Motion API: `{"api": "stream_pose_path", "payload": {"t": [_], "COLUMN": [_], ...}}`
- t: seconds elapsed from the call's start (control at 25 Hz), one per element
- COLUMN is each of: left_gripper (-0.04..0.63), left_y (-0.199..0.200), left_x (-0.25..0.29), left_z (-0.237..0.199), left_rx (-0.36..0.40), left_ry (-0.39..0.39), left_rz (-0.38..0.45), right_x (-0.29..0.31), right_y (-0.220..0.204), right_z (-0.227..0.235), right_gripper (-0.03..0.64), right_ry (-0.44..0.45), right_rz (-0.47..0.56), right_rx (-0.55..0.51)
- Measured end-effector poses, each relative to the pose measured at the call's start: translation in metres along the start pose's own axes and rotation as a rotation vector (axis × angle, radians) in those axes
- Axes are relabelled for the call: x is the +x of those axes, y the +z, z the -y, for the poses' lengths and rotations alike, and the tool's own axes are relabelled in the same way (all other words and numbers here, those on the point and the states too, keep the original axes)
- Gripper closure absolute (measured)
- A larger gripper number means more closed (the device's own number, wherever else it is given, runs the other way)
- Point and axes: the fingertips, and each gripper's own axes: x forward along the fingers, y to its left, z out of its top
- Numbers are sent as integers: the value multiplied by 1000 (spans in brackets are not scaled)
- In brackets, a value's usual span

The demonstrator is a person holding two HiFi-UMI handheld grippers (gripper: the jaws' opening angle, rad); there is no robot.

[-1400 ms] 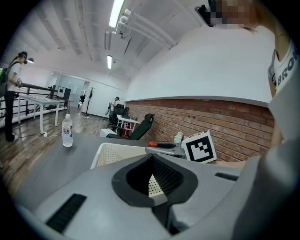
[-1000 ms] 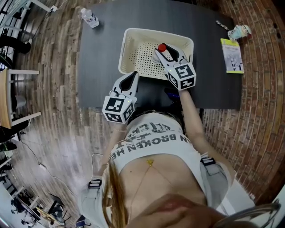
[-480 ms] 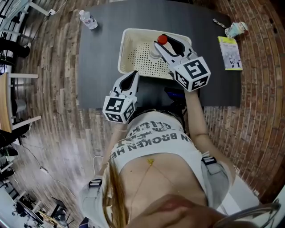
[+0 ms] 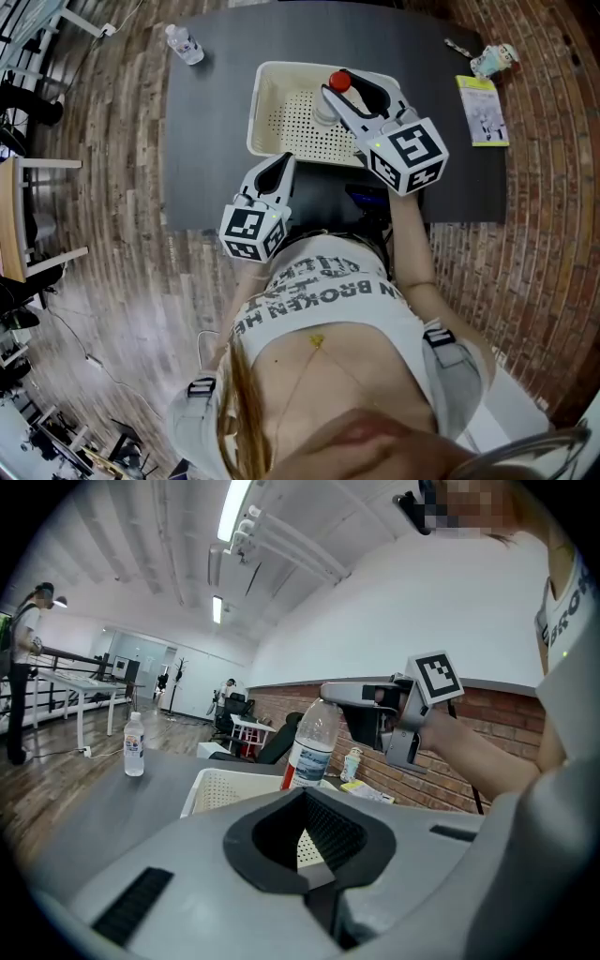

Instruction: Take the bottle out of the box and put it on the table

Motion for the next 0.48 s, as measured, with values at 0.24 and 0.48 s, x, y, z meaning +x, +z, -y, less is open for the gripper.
{"api": "stream_pose_path", "payload": {"t": [0.24,0.48], "left_gripper": [591,591], "left_y": [0,-2], "left_x": [-1,-3], "left_z": [0,2], "left_rx": [8,14], "left_ry": [3,5], "left_rz": [-6,-12], "right_x": [-2,-5], "right_y": [-1,-2], "right_z": [2,1], "right_gripper": [463,463], "right_ry": [-10,-13], "right_rz": [-10,-5], "right_rx": [-1,5]}}
